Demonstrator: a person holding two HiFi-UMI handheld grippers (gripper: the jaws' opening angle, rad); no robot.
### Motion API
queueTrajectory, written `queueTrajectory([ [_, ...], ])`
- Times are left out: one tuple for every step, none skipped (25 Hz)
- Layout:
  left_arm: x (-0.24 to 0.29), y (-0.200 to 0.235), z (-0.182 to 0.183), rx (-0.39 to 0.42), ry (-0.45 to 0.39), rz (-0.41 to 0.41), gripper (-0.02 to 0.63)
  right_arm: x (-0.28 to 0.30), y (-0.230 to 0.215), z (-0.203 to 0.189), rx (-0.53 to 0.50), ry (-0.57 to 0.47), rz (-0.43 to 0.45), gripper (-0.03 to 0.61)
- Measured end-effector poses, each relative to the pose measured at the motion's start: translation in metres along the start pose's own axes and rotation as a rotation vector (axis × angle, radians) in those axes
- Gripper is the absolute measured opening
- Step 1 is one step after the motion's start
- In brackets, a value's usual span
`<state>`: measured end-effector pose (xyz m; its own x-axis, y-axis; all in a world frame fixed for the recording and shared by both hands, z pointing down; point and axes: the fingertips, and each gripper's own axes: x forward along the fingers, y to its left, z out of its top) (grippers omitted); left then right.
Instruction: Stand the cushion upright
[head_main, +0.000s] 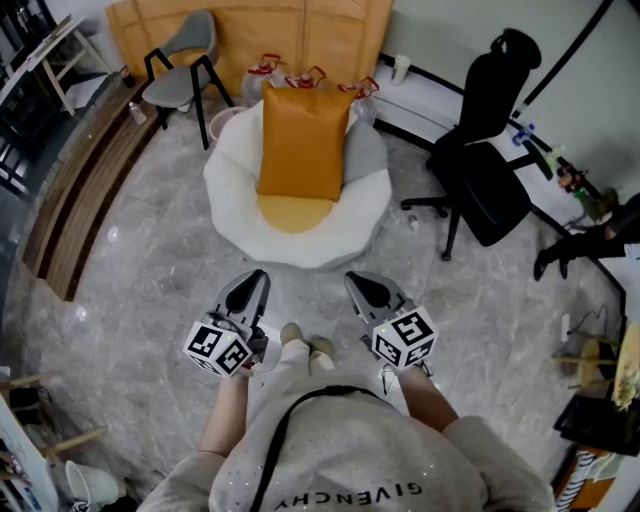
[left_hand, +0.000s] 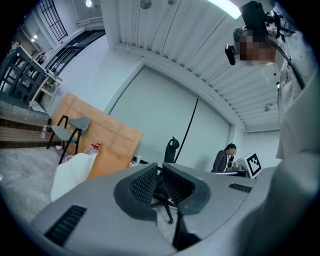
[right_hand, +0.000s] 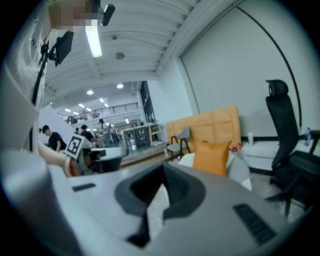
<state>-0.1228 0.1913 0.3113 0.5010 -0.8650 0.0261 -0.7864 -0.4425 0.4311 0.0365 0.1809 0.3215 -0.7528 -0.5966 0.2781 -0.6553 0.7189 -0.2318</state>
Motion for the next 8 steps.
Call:
queueTrajectory([
  [0.0009, 0.0008, 0.0006, -0.001, -0.001, 0.001, 0.055, 0.0008, -0.0003, 0.0009, -0.001, 0.0, 0.002, 0.015],
  [0.0016, 0.0011, 0.0006, -0.004, -0.001, 0.004, 0.055, 0.0014, -0.0007, 0.0012, -0.002, 0.001, 0.005, 0.015],
  [0.0022, 0.0012, -0.0002, -0.006, 0.0, 0.006, 0.054, 0.0017, -0.0012, 0.0008, -0.001, 0.002, 0.008, 0.015],
  [0.0027, 0.0013, -0.0012, -0.006, 0.002, 0.008, 0.054, 0.0021, -0.0018, 0.0003, 0.0, 0.003, 0.01, 0.015],
  [0.0032, 0.0013, -0.002, -0.006, 0.003, 0.009, 0.055, 0.0027, -0.0024, -0.0001, 0.0, 0.003, 0.011, 0.015],
  [0.0036, 0.0015, -0.0026, -0.006, 0.004, 0.009, 0.055, 0.0035, -0.0029, -0.0002, 0.0, 0.001, 0.011, 0.015],
  [0.0039, 0.0019, -0.003, -0.006, 0.004, 0.009, 0.055, 0.0044, -0.0034, -0.0002, -0.001, 0.0, 0.01, 0.015],
  [0.0042, 0.0023, -0.0033, -0.006, 0.005, 0.009, 0.055, 0.0055, -0.0038, -0.0001, -0.002, -0.002, 0.01, 0.015],
])
